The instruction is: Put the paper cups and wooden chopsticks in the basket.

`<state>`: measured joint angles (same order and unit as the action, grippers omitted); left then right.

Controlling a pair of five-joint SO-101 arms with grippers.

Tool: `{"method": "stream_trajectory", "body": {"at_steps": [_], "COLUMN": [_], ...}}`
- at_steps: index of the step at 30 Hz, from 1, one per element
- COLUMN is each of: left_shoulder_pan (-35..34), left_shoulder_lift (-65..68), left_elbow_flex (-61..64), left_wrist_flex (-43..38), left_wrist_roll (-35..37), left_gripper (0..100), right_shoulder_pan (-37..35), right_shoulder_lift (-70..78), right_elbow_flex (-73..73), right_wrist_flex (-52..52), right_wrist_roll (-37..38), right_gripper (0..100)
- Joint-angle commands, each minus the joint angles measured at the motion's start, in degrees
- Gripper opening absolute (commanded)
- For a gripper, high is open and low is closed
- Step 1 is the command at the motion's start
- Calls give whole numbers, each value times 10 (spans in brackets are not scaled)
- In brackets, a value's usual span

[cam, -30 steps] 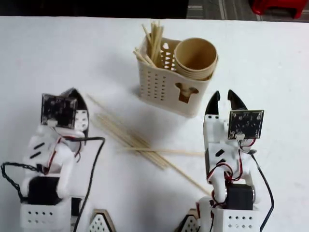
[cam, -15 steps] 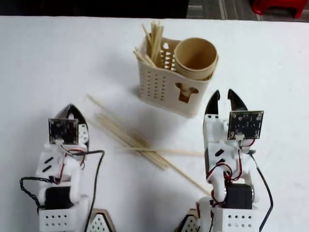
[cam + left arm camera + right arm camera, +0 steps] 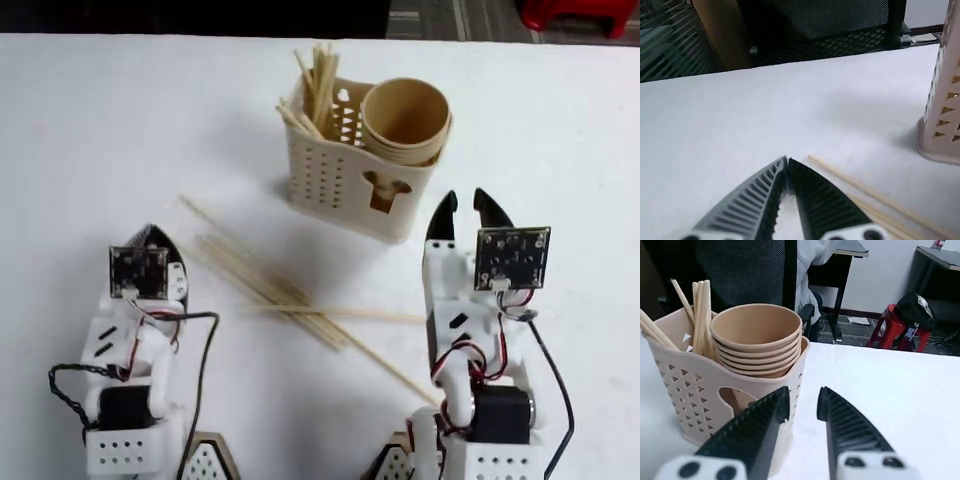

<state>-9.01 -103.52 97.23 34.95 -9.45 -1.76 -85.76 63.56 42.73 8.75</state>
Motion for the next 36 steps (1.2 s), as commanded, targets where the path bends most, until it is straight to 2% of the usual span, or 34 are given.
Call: {"method": "stream_trajectory", "body": {"at_steps": [1, 9, 15, 23, 36], "left_shoulder_pan": [-20, -31, -31, -31, -31], "left_shoulder_lift": [-9, -10, -10, -10, -10], "left_elbow_flex": [-2, -2, -2, -2, -2], "left_wrist_flex": [-18, -18, -18, -18, -17], "left_wrist_roll": [-1, -1, -1, -1, -2], "left_gripper": [28, 28, 28, 28, 28], "right_shoulder_pan": [-44, -179, -233, -305, -367], "right_shoulder_lift": [-6, 0, 12, 219, 467], "right_elbow_flex": [-51, -75, -93, -170, -205], "right_wrist_flex": [44, 118, 158, 223, 211], "right_wrist_roll": [41, 113, 128, 166, 185], "right_gripper": [108, 108, 108, 105, 129]}}
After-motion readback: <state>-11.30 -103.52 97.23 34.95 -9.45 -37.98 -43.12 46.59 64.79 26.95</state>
